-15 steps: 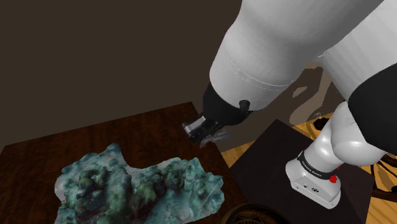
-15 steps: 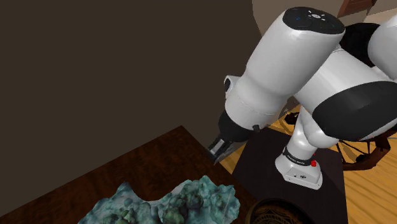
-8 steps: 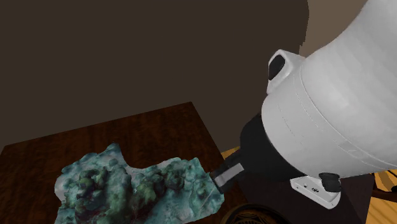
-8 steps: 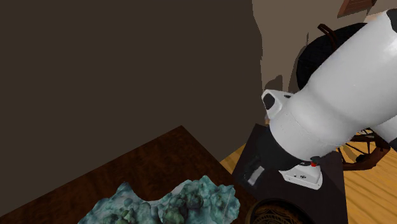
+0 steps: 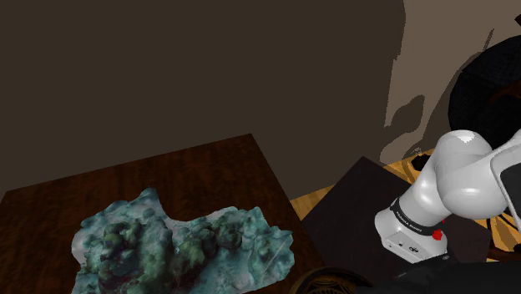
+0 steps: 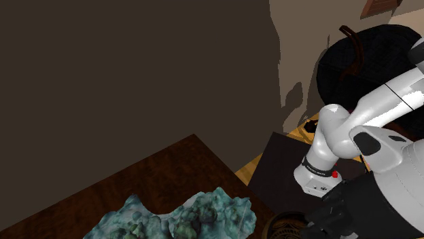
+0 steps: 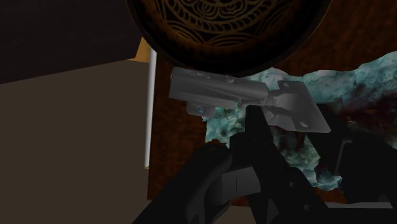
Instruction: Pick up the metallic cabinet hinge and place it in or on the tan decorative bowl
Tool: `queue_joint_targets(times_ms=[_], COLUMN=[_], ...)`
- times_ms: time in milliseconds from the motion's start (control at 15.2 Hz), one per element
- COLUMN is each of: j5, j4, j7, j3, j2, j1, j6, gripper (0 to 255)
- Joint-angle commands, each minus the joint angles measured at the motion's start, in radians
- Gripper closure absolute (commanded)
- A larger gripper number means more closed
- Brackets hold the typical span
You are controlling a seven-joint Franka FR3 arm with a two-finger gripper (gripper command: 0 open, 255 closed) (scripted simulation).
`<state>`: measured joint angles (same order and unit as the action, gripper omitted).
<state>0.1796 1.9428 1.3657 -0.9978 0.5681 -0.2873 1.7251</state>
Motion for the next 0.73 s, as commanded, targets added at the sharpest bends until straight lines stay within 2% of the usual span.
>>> queue_joint_targets(times_ms=[0,660], j5=[0.007,0.032], j4=[-0.005,0.128], j7=[0.030,0.044], j3=[-0.031,-0.067], j2=[0.000,0.015], j1=[0.001,-0.011], j6=[0.001,0.125], gripper=[255,255])
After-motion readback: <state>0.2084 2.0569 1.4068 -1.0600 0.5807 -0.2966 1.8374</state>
